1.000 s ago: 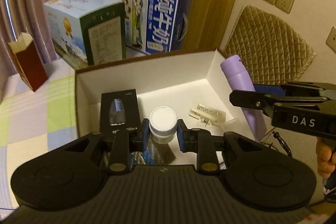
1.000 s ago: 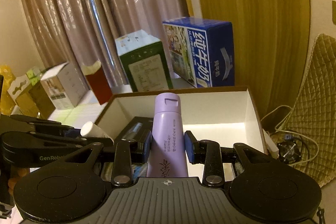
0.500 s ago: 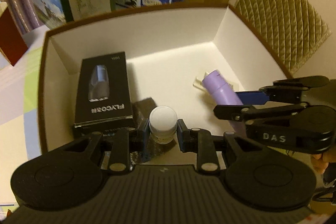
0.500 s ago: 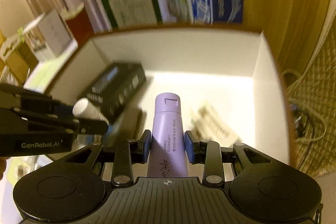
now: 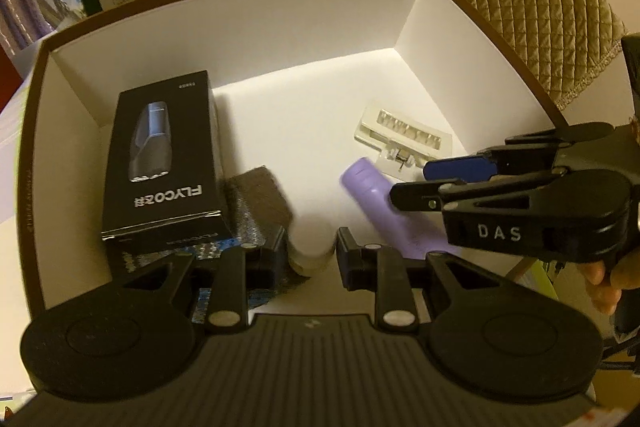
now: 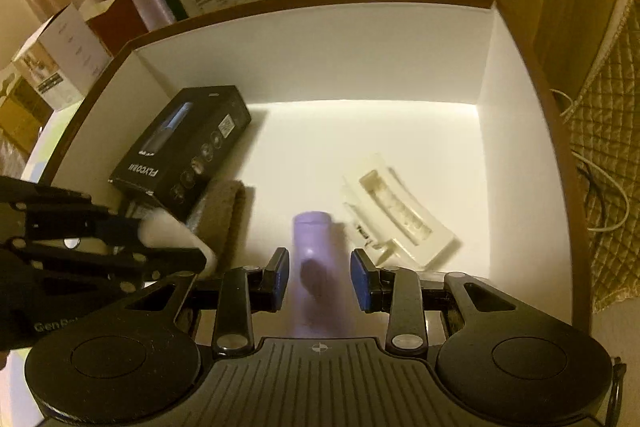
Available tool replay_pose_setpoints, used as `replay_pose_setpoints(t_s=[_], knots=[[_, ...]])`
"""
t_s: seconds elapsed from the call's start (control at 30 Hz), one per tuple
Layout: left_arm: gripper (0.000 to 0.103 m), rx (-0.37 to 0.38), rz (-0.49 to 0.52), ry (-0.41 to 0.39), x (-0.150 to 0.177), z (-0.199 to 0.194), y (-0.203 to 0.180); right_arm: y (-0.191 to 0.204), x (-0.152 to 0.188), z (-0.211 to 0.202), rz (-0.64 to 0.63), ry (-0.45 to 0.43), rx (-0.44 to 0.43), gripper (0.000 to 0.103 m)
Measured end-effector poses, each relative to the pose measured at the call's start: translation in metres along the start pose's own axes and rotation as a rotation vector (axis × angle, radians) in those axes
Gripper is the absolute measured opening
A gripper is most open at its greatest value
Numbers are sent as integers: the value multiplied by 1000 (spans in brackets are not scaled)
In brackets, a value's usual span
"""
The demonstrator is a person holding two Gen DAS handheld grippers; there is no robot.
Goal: Organize objects
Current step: 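Open the left gripper to drop the bottle while the right gripper releases the tube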
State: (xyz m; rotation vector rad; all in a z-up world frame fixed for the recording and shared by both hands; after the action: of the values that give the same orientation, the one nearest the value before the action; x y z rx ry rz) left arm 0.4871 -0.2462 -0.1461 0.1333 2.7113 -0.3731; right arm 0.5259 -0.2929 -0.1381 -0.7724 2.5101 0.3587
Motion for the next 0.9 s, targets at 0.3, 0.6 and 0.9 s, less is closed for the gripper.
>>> replay_pose_setpoints(t_s=[0.3,0.6,0.9], knots=[[28,9,25,0,-3,1,-6,-5,7,-11,31,-19,-4,33],[63,-6,46,-33,0,-16,-3,-2,11,-29,7,-60,30,69],[77,-36,-9,-66,5,-48,13,16,13,-56,-1,-128,19,86]])
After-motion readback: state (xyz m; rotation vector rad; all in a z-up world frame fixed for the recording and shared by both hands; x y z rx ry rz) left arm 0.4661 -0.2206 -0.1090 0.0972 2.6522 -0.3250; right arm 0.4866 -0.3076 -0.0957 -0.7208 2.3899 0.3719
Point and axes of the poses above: each gripper's, at about its wrist camera, not at the fingertips, and z roughly the way its jaws point, y to its left, x to its underside, the point moved 7 cm from there along z, roughly the way its jaws point, and after that the axes turned 14 degrees about -z, right-handed, at the moved point
